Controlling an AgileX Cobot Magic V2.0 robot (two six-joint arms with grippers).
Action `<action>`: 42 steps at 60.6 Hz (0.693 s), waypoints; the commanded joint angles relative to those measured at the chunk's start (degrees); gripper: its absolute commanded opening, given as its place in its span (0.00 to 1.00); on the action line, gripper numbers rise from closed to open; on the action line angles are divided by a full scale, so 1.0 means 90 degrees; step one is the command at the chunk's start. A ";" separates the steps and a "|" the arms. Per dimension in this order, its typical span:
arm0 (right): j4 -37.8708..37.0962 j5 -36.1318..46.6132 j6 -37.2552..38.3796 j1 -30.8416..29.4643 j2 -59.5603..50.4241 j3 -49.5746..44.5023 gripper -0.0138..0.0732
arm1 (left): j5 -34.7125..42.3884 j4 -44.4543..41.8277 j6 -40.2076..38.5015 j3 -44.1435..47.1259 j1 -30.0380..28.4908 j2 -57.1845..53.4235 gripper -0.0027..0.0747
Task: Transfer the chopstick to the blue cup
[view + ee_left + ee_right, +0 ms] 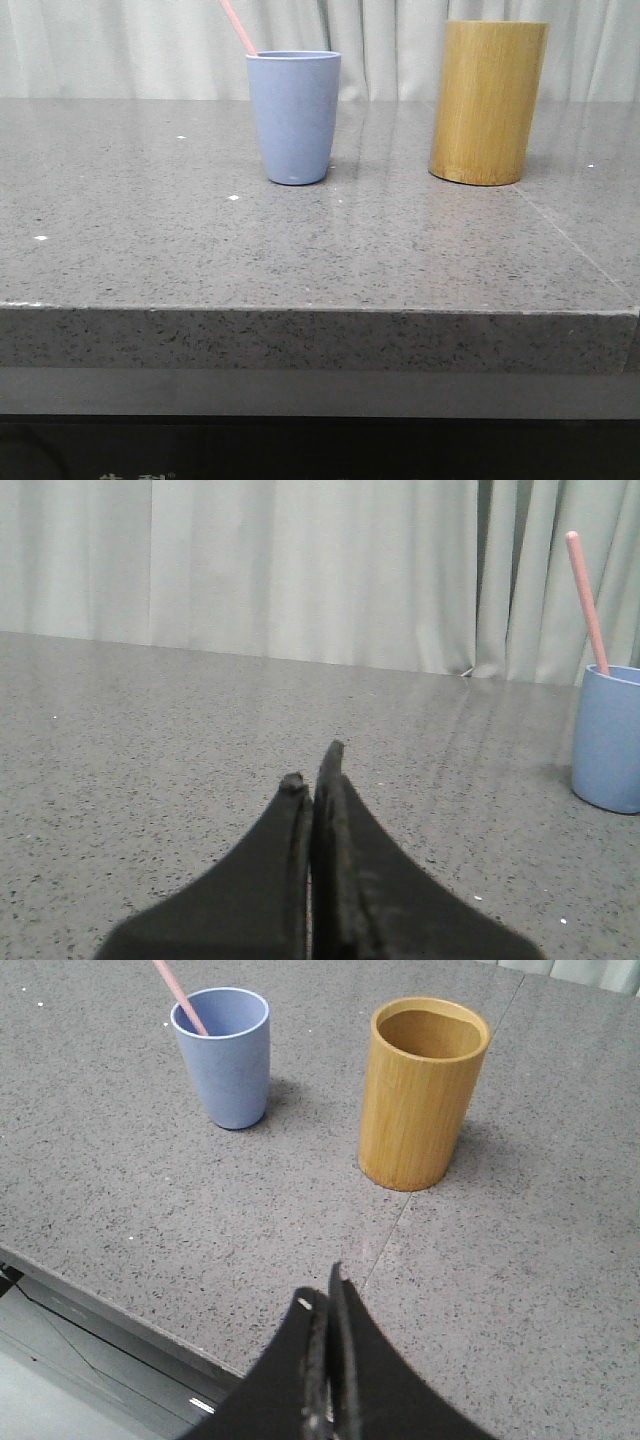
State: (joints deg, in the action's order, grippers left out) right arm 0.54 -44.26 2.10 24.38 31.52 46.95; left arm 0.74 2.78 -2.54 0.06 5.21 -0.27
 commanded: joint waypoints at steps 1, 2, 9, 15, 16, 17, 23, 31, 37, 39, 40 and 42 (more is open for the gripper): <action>-0.0060 0.0479 -0.0003 -0.0034 0.0023 0.0158 0.08 | 0.0519 -0.0017 -0.0062 0.0055 -0.0109 -0.0152 0.01; -0.0060 0.0479 -0.0003 -0.0034 0.0023 0.0158 0.08 | 0.0529 -0.0017 -0.0062 0.0055 -0.0150 -0.0152 0.01; -0.0060 0.0479 -0.0003 -0.0034 0.0023 0.0158 0.08 | 0.0529 0.0113 -0.0062 0.0055 -0.0293 -0.0152 0.01; -0.0060 0.0479 -0.0003 -0.0034 0.0023 0.0158 0.08 | 0.0529 0.0127 -0.0062 0.0055 -0.0293 -0.0152 0.01; -0.0060 0.0479 -0.0003 -0.0034 0.0023 0.0158 0.08 | 0.0517 0.0127 -0.0062 0.0055 -0.0293 -0.0152 0.01; -0.0060 0.0479 -0.0003 -0.0034 0.0023 0.0158 0.08 | 0.0517 0.0127 -0.0062 0.0055 -0.0293 -0.0152 0.01; -0.0060 0.0479 -0.0003 -0.0034 0.0023 0.0158 0.08 | 0.0532 0.0129 -0.0062 0.0055 -0.0293 -0.0152 0.01; -0.0060 0.0479 -0.0003 -0.0034 0.0023 0.0158 0.08 | 0.0532 0.0129 -0.0062 0.0055 -0.0293 -0.0152 0.01; -0.0060 0.0479 -0.0003 -0.0034 0.0023 0.0158 0.08 | 0.0532 0.0129 -0.0062 0.0055 -0.0293 -0.0152 0.01; -0.0060 0.0479 -0.0003 -0.0034 0.0023 0.0158 0.08 | 0.0532 0.0129 -0.0062 0.0055 -0.0293 -0.0152 0.01; -0.0060 0.0479 -0.0003 -0.0034 0.0023 0.0158 0.08 | 0.0532 0.0129 -0.0062 0.0055 -0.0293 -0.0152 0.01; -0.0060 0.0479 -0.0003 -0.0034 0.0023 0.0158 0.08 | 0.0532 0.0129 -0.0062 0.0055 -0.0293 -0.0152 0.01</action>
State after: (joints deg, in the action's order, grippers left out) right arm 0.54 -44.26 2.10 24.38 31.52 46.95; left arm 0.74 3.43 -2.54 0.06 2.67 -0.27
